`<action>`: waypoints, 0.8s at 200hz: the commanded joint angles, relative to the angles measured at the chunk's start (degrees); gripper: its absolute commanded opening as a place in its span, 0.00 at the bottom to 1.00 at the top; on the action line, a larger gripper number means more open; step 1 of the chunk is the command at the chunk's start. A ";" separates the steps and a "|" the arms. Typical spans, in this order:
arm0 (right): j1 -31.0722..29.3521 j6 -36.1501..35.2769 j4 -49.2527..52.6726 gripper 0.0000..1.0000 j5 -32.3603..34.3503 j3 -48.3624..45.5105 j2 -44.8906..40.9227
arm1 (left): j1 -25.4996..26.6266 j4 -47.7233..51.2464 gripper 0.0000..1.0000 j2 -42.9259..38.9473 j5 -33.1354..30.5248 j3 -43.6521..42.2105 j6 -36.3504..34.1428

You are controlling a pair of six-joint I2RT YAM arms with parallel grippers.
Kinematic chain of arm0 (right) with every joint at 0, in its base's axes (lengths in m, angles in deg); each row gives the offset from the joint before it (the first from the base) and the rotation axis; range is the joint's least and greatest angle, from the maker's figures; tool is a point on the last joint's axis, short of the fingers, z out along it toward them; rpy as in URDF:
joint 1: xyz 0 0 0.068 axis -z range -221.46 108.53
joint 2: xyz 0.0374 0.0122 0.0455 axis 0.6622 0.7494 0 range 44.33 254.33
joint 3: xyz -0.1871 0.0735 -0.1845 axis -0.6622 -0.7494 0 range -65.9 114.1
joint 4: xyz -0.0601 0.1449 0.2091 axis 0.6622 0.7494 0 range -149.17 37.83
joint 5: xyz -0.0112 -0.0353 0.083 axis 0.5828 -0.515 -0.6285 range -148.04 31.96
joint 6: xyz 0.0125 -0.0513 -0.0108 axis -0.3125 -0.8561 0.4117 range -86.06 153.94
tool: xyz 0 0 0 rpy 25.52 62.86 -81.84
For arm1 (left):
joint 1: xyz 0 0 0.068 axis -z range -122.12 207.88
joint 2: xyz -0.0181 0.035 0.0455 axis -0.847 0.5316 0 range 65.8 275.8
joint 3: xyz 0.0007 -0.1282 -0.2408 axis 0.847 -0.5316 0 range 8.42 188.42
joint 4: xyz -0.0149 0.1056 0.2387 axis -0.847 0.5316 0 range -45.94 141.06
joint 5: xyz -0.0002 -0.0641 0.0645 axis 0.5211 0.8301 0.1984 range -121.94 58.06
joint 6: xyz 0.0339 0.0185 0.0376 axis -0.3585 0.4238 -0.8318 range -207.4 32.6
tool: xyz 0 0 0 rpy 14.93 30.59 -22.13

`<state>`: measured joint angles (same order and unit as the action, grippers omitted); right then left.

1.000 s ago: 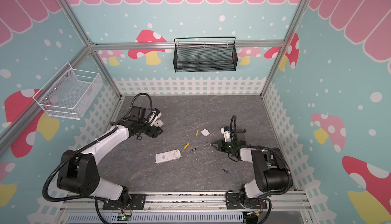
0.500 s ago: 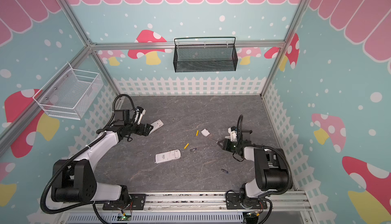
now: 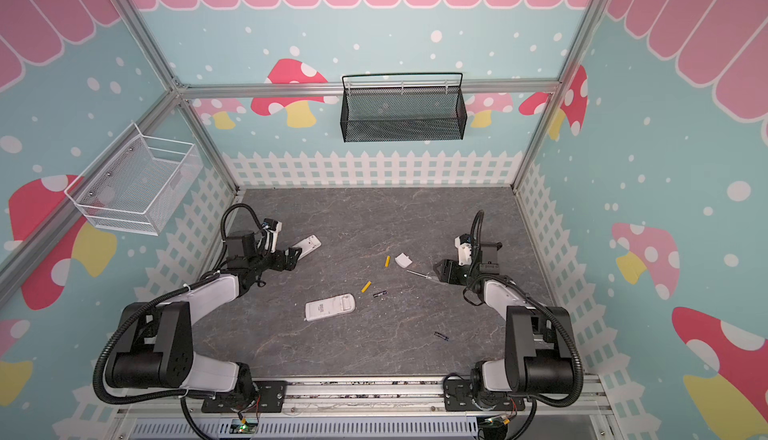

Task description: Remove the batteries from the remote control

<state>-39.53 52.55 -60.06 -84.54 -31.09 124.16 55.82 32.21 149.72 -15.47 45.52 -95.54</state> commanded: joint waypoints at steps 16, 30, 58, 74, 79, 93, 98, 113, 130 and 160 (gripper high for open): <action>0.42 -3.51 4.89 0.72 4.60 2.54 -2.79 | -0.92 -12.32 0.99 1.51 1.66 -2.56 4.56; 0.44 -4.24 4.81 0.73 5.78 2.99 -3.90 | -0.99 -13.10 0.99 1.74 1.01 -2.58 5.32; 0.36 -5.37 4.42 0.73 9.71 3.98 -6.53 | -0.97 -23.66 0.99 2.49 0.95 -7.02 6.98; 0.43 -6.48 2.87 0.74 11.74 4.31 -8.25 | -1.01 -27.46 0.99 2.21 0.80 -8.98 7.40; 0.41 -6.92 1.77 0.74 12.85 4.04 -8.75 | -1.19 -27.75 0.99 2.20 0.78 -9.13 7.59; 0.34 -8.80 -2.17 0.78 15.64 2.60 -9.82 | -1.21 -29.61 0.99 2.13 -0.92 -10.06 8.22; 0.41 -9.16 -3.76 0.80 17.32 1.97 -10.19 | -1.21 -30.34 0.99 2.04 -1.82 -10.56 8.55; 0.36 -9.65 -8.22 0.84 21.83 0.07 -11.13 | -1.27 -32.18 0.99 2.04 -3.36 -11.50 9.19; 0.41 -10.91 -14.87 0.91 25.76 -2.83 -11.95 | -1.18 -33.13 0.99 2.16 -4.39 -11.88 9.46; 0.39 -14.63 -31.97 0.98 30.59 -11.61 -12.95 | -0.32 -36.18 0.99 2.29 -8.43 -13.82 9.71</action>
<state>-39.51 42.58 -76.52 -60.56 -36.62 112.14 55.03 1.74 151.64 -19.36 34.09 -87.56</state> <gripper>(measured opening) 0.959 0.990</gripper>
